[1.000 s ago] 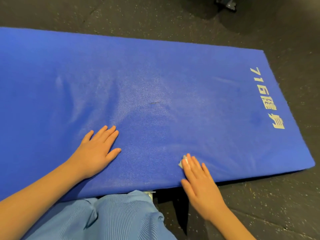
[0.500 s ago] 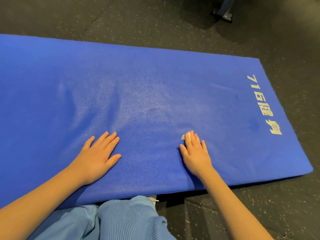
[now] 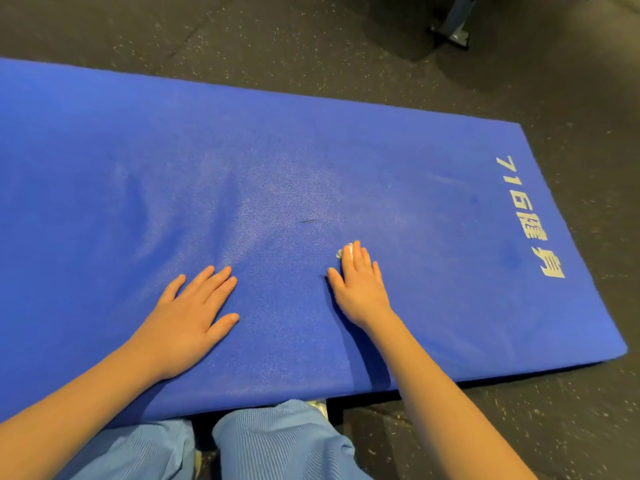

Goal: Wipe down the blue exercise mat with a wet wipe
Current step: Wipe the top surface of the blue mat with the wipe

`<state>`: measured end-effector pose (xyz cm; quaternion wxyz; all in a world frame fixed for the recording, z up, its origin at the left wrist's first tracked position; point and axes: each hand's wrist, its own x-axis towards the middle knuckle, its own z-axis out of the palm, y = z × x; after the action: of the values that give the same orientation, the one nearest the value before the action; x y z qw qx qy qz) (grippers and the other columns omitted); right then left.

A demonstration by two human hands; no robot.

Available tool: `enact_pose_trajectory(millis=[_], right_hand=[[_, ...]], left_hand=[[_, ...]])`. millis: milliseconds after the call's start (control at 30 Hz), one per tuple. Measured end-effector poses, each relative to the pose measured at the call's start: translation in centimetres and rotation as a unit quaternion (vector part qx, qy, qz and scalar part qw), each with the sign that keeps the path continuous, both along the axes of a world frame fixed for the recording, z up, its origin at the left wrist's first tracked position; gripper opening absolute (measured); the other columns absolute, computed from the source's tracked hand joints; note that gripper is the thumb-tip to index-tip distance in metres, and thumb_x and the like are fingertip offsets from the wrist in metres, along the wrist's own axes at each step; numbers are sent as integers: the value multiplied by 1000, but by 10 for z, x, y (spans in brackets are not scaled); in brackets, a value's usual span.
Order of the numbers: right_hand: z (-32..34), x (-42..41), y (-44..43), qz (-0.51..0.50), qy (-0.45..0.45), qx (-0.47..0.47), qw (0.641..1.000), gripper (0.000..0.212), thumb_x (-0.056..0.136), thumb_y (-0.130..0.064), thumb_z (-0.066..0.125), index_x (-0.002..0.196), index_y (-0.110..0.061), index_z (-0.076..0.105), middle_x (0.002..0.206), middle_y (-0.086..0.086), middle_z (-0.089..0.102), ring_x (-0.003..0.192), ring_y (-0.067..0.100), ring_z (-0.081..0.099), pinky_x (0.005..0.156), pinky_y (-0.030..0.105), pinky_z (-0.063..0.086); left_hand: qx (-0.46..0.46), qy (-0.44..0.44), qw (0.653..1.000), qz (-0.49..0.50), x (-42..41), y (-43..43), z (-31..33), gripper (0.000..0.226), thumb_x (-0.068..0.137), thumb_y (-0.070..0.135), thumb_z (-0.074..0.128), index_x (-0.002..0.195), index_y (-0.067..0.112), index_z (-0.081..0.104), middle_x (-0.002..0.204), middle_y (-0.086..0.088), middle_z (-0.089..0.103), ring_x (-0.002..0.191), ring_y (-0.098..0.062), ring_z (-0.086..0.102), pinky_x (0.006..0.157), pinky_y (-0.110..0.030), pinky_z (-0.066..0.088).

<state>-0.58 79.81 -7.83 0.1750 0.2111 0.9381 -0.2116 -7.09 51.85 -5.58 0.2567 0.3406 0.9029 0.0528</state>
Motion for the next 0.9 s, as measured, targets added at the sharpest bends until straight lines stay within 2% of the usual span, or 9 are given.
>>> enact_pose_trajectory(millis=[133, 267, 333, 433, 500, 567, 700, 800, 900], right_hand=[[5, 6, -10, 108, 10, 18, 994, 61, 102, -45, 29, 153, -18, 11, 162, -1, -1, 148, 15, -5, 118, 39, -6], [-12, -19, 29, 6, 11, 80, 997, 53, 101, -44, 28, 146, -17, 26, 161, 1, 10, 148, 18, 4, 118, 46, -2], [-16, -31, 24, -30, -2, 65, 997, 60, 101, -46, 27, 152, -16, 16, 162, 3, 3, 148, 18, -2, 119, 44, -3], [-11, -33, -4, 71, 13, 29, 997, 75, 96, -58, 23, 154, -15, 4, 162, 2, -6, 148, 18, -8, 118, 39, -6], [-7, -29, -6, 142, 6, 25, 989, 86, 84, -68, 8, 155, -18, 3, 162, 0, -7, 148, 17, -7, 117, 37, -8], [-12, -40, 15, 133, 4, 47, 990, 81, 88, -64, 11, 154, -19, 7, 162, 0, -3, 149, 18, -4, 118, 40, -5], [-20, -80, 37, 7, 1, 107, 994, 62, 101, -45, 28, 153, -14, 12, 162, 5, 2, 148, 22, 0, 119, 46, 0], [-22, -93, 10, 36, 20, 60, 997, 69, 101, -48, 29, 154, -13, 3, 162, 5, -6, 148, 21, -7, 118, 42, -6], [-21, -86, -2, 158, 29, 40, 986, 71, 98, -56, 21, 154, -17, 0, 161, 1, -10, 148, 18, -10, 119, 41, -8]], left_hand=[[1, 13, 1000, -8, 0, -2, 1, 101, 74, 77, -24, 151, 23, 14, 156, 13, 2, 145, -8, 0, 116, -34, -4], [-46, 29, 997, -51, -6, -4, -6, 74, 100, 57, 8, 130, 12, 60, 139, -2, 54, 132, -19, 36, 107, -43, 31], [-39, 31, 997, -60, -11, -1, -4, 79, 97, 62, 5, 135, 14, 55, 144, -2, 48, 135, -18, 30, 109, -43, 32], [3, -1, 999, -43, -27, 8, -4, 103, 67, 82, -26, 149, 26, 1, 155, 12, -10, 145, -9, -11, 115, -32, -9], [-15, 14, 999, -47, -36, 15, -9, 106, 50, 80, -40, 141, 28, -19, 146, 15, -29, 137, -5, -26, 113, -31, -18], [-29, 13, 999, -43, -42, 19, -12, 105, 59, 79, -36, 146, 25, -11, 152, 12, -20, 141, -7, -21, 114, -33, -13], [-36, 37, 996, -67, -43, 15, -20, 76, 98, 61, 9, 135, 14, 55, 142, -5, 50, 134, -21, 31, 108, -42, 24], [-37, 47, 994, -86, -51, 16, -19, 73, 97, 62, 12, 130, 17, 59, 138, -3, 55, 129, -21, 38, 104, -45, 40], [-34, 50, 993, -103, -73, 20, -19, 74, 97, 63, 12, 135, 16, 54, 142, -3, 50, 133, -21, 36, 109, -42, 29]])
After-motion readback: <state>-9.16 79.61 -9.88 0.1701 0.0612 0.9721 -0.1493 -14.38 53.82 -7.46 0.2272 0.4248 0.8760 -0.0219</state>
